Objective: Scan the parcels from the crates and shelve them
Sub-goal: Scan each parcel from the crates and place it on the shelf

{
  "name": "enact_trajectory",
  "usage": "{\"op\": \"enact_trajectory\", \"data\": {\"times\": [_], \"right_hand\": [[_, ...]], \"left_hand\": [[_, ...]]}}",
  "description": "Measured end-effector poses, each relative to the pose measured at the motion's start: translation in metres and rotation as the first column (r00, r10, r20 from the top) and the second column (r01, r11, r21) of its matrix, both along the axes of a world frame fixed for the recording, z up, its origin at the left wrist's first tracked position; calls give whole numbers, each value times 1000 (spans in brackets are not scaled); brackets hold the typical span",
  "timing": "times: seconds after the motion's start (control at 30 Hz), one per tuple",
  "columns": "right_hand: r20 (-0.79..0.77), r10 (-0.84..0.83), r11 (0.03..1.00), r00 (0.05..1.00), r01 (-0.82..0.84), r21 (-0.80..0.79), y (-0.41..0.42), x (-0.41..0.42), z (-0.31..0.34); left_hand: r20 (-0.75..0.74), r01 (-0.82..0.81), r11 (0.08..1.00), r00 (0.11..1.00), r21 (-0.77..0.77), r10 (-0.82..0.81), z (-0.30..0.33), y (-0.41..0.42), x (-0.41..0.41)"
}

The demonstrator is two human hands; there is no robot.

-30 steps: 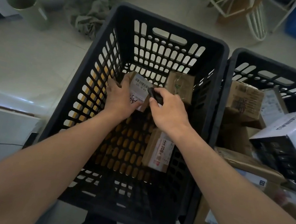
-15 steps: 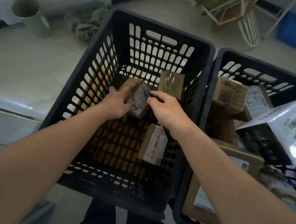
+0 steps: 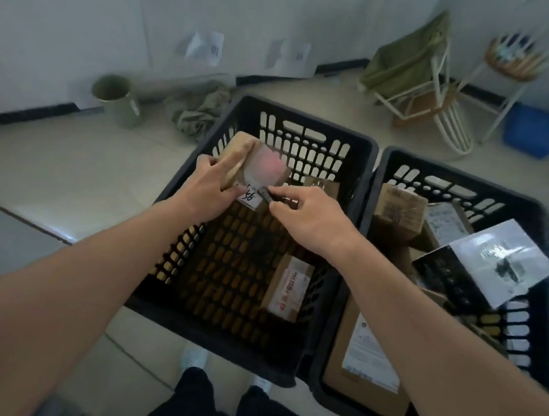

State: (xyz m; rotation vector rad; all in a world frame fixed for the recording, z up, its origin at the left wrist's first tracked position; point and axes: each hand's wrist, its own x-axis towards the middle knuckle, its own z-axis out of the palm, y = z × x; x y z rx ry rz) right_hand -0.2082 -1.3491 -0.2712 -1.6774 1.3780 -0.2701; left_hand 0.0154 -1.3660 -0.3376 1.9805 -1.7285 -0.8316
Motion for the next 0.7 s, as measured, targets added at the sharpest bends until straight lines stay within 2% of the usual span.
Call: {"op": "enact_trajectory", "data": {"times": [0.2,0.33,0.47,0.7], "right_hand": [[-57,46,998,997,-48,-46,9,-16,40],[-76,76,995,994,-80,-53,15,-22,64],[-45,107,991,993,-110,-76,19,-25,82],[-93,140,983,986,-150,-109,28,-25,107]], "left_hand": [[-29,-5,985,1000,-175,0,32,2,4],[-59,-27,973,998,-228,13,52,0,3],[-28,-42,962,999,-270,36,67,0,2],[-2,-52,943,998,-330,55,92,10,5]]}}
